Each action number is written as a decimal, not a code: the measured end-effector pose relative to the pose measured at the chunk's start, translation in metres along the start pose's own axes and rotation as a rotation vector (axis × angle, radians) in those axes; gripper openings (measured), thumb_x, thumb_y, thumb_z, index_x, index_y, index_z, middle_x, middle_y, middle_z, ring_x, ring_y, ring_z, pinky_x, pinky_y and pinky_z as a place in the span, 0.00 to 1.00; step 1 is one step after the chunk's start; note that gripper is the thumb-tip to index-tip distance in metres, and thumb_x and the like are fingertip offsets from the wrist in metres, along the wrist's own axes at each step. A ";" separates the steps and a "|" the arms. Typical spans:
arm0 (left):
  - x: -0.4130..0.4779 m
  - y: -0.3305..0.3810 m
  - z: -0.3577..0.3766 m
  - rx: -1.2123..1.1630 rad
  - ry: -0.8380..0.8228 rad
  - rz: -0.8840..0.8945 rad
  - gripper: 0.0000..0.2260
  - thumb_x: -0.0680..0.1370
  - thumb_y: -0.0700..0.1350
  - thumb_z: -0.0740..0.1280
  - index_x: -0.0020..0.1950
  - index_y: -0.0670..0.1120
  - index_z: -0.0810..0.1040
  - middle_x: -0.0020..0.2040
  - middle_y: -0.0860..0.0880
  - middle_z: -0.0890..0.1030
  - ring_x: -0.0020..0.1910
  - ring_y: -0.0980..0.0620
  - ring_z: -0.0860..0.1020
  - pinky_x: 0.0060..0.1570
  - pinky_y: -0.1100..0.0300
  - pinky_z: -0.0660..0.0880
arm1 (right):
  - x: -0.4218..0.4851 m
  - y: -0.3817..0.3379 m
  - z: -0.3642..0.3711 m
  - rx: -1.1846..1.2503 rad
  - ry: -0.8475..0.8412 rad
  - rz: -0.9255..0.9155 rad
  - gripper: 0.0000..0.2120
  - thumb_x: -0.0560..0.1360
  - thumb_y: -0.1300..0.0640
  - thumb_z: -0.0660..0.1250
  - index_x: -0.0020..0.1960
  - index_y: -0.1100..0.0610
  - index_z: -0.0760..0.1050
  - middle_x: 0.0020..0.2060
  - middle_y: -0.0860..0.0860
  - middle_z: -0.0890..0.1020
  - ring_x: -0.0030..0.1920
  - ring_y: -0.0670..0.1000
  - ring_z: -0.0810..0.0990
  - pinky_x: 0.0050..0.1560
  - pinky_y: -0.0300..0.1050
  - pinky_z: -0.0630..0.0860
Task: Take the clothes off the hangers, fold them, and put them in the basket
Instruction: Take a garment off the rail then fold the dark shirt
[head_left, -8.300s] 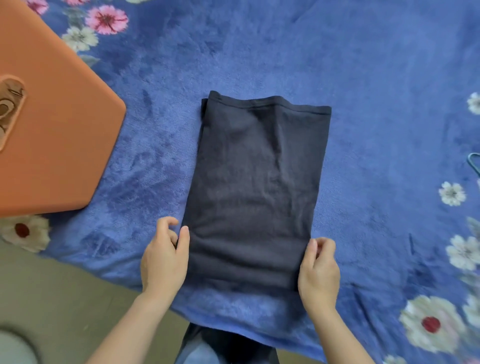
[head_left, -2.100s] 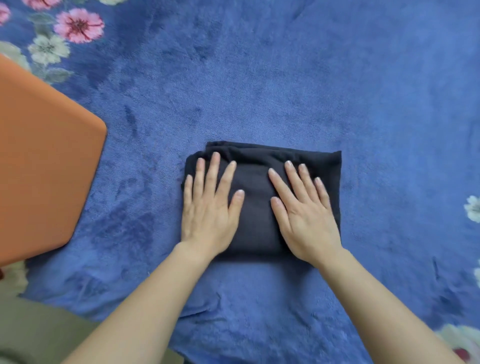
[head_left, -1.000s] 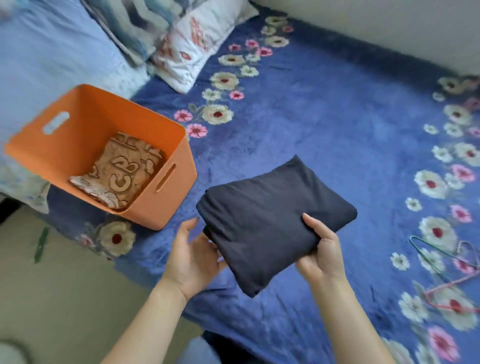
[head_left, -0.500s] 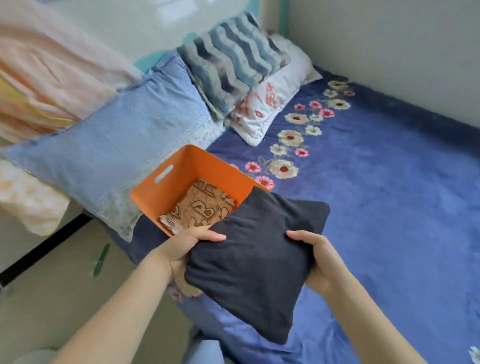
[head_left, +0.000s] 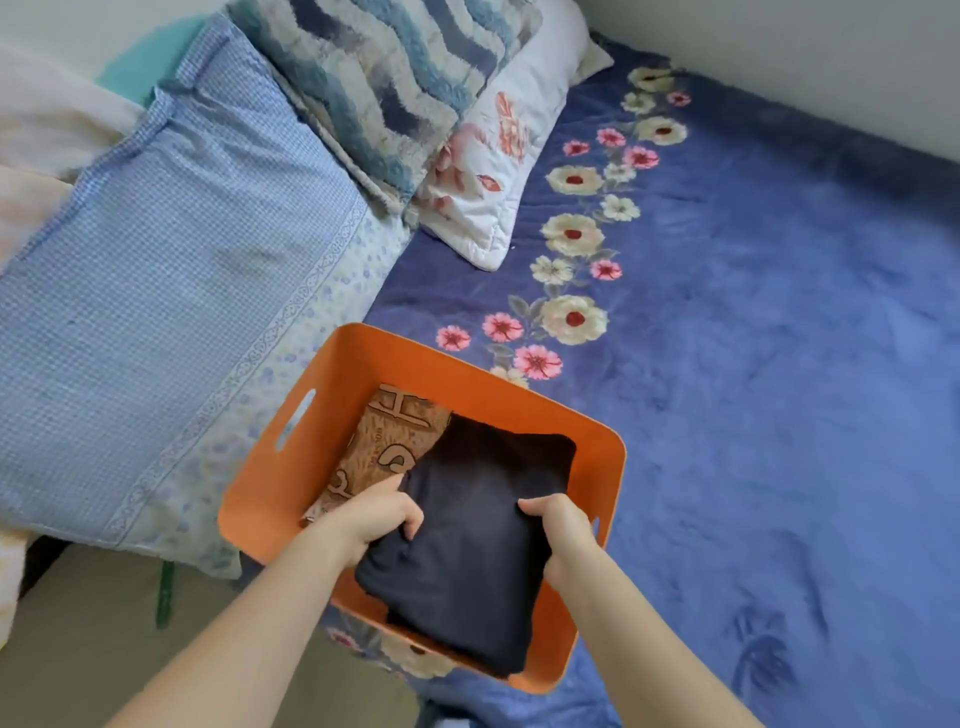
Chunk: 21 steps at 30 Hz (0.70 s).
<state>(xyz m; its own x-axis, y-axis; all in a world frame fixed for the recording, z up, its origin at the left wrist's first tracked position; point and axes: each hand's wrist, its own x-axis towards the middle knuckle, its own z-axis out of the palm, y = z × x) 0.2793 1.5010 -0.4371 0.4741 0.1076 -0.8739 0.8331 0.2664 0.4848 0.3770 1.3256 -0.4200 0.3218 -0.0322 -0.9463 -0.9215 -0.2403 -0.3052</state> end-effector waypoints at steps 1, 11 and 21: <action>0.012 -0.003 0.004 0.023 0.034 0.001 0.25 0.63 0.30 0.62 0.59 0.44 0.75 0.52 0.47 0.80 0.53 0.45 0.76 0.51 0.55 0.76 | 0.009 0.000 0.001 -0.024 0.044 0.001 0.24 0.71 0.66 0.70 0.66 0.62 0.71 0.58 0.56 0.76 0.59 0.62 0.75 0.63 0.58 0.73; 0.088 -0.036 0.026 0.182 0.068 -0.022 0.39 0.68 0.27 0.62 0.77 0.49 0.61 0.67 0.45 0.71 0.59 0.45 0.72 0.43 0.61 0.74 | 0.068 0.029 0.020 -0.579 0.409 -0.168 0.31 0.76 0.65 0.62 0.76 0.61 0.56 0.71 0.59 0.68 0.67 0.60 0.72 0.68 0.49 0.69; 0.122 -0.052 0.029 0.282 0.125 0.074 0.26 0.74 0.31 0.61 0.70 0.49 0.68 0.52 0.54 0.78 0.56 0.49 0.77 0.57 0.55 0.76 | 0.085 0.044 0.030 -1.826 0.100 -0.327 0.54 0.74 0.57 0.69 0.73 0.60 0.24 0.71 0.66 0.27 0.74 0.67 0.31 0.75 0.63 0.41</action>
<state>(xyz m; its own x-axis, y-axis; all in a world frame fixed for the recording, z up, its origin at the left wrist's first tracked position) 0.3020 1.4727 -0.5678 0.5121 0.2382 -0.8253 0.8522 -0.0211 0.5227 0.3570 1.3417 -0.5174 0.4887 0.1919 -0.8511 0.4976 -0.8626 0.0913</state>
